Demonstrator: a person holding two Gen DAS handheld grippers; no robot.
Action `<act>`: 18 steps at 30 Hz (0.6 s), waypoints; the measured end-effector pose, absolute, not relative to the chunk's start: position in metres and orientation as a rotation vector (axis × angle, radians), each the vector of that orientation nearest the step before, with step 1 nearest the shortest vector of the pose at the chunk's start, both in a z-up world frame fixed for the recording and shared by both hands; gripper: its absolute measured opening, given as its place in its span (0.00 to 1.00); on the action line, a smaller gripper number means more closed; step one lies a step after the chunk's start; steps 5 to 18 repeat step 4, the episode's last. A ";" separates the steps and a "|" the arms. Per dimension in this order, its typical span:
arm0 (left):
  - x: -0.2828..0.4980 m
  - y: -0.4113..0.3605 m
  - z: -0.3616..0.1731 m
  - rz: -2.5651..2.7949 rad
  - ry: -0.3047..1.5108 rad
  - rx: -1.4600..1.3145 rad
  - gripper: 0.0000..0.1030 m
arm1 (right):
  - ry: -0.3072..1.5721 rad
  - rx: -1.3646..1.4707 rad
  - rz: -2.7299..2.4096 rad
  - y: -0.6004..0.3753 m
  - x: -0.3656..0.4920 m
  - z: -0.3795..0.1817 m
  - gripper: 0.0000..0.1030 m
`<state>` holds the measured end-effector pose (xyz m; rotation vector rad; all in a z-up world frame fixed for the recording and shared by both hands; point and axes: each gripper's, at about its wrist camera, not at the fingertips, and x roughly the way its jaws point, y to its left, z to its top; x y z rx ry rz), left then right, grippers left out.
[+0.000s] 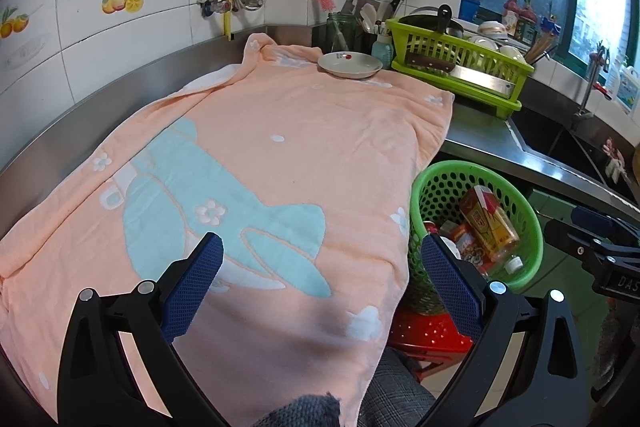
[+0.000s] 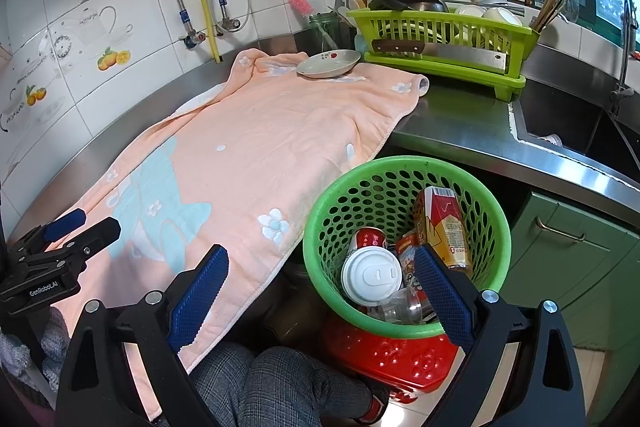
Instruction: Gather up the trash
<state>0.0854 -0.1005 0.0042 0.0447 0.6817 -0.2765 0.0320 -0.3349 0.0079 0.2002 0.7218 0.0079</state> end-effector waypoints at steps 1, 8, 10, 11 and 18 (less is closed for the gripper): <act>0.085 -0.101 0.004 -0.276 0.681 0.046 0.95 | 0.722 0.200 0.007 -0.335 0.032 0.008 0.88; 0.085 -0.102 0.004 -0.276 0.683 0.048 0.95 | 0.722 0.200 0.007 -0.335 0.032 0.008 0.88; 0.085 -0.102 0.004 -0.276 0.683 0.048 0.95 | 0.722 0.200 0.007 -0.335 0.032 0.008 0.88; 0.085 -0.102 0.004 -0.276 0.683 0.048 0.95 | 0.722 0.200 0.007 -0.335 0.032 0.008 0.88; 0.085 -0.102 0.004 -0.276 0.683 0.048 0.95 | 0.722 0.200 0.007 -0.335 0.032 0.008 0.88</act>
